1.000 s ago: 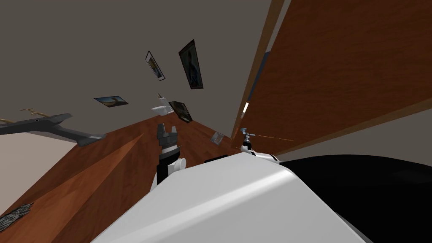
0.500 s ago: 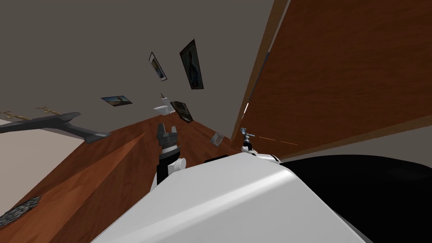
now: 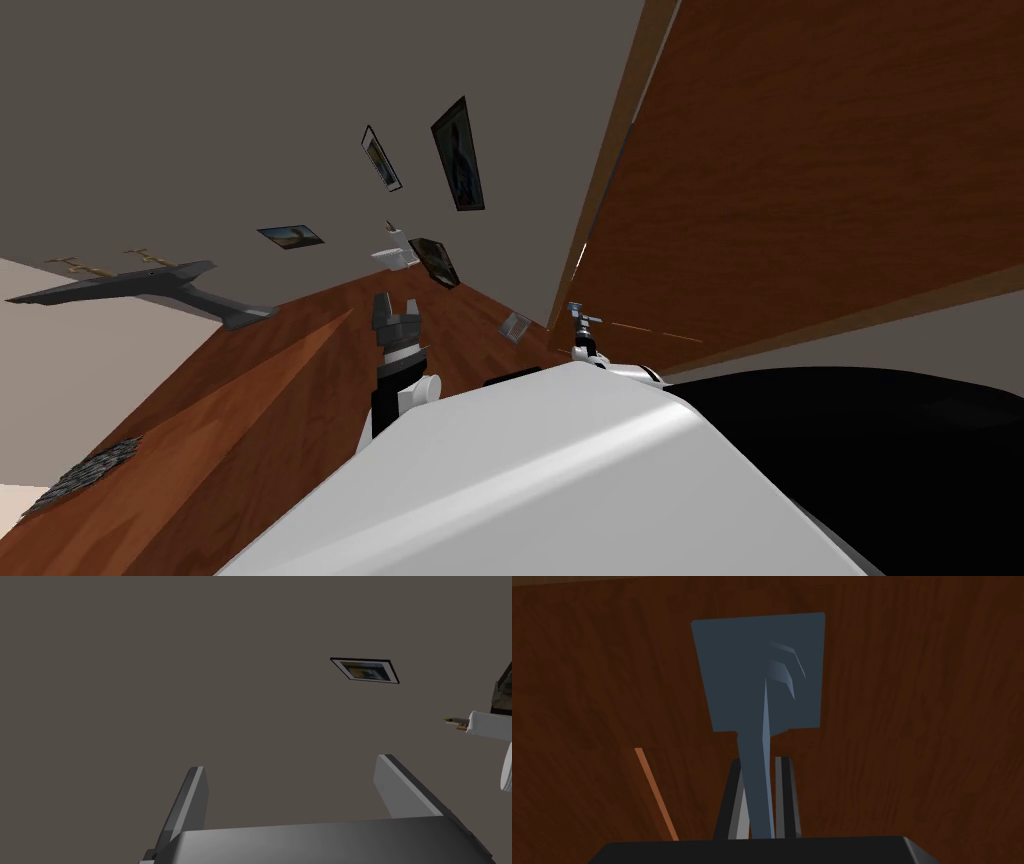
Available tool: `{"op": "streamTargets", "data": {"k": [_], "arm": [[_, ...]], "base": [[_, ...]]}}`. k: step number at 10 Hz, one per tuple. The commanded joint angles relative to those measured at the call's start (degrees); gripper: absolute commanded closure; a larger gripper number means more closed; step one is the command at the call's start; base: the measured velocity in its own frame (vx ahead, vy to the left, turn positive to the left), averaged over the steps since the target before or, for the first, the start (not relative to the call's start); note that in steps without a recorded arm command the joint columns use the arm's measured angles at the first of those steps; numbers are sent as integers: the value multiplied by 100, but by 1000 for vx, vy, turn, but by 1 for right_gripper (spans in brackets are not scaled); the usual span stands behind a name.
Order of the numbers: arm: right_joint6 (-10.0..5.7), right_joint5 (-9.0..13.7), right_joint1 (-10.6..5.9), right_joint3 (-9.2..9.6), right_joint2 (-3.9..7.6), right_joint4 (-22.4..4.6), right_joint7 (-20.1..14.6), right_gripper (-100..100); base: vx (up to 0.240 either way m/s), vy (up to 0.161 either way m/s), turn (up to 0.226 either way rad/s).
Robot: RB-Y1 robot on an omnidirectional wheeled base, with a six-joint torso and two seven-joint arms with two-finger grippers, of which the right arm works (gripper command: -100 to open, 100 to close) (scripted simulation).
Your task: Pull the door open
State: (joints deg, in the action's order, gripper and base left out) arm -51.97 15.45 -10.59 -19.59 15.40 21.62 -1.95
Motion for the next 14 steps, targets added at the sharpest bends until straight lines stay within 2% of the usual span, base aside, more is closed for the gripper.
{"op": "streamTargets", "data": {"k": [1,2,4,5,8,10,11,12,14], "arm": [[32,-87,9,115,17,53,-73,100],[30,-140,10,186,17,69,-124,100],[30,-140,10,186,17,69,-124,100],[27,-246,12,329,17,99,-225,100],[21,-399,14,536,17,142,-371,100],[13,-392,24,528,8,141,-371,100],[33,-436,67,635,20,168,-441,100],[23,-446,69,662,29,167,-463,100],[-33,-509,81,822,88,156,-598,100]], "base": [[-141,-8,50],[-220,-38,87],[-114,-14,36],[-146,-22,61],[-265,-21,83],[-109,9,7],[-145,-6,74],[-208,-13,77],[-212,-31,93]]}}
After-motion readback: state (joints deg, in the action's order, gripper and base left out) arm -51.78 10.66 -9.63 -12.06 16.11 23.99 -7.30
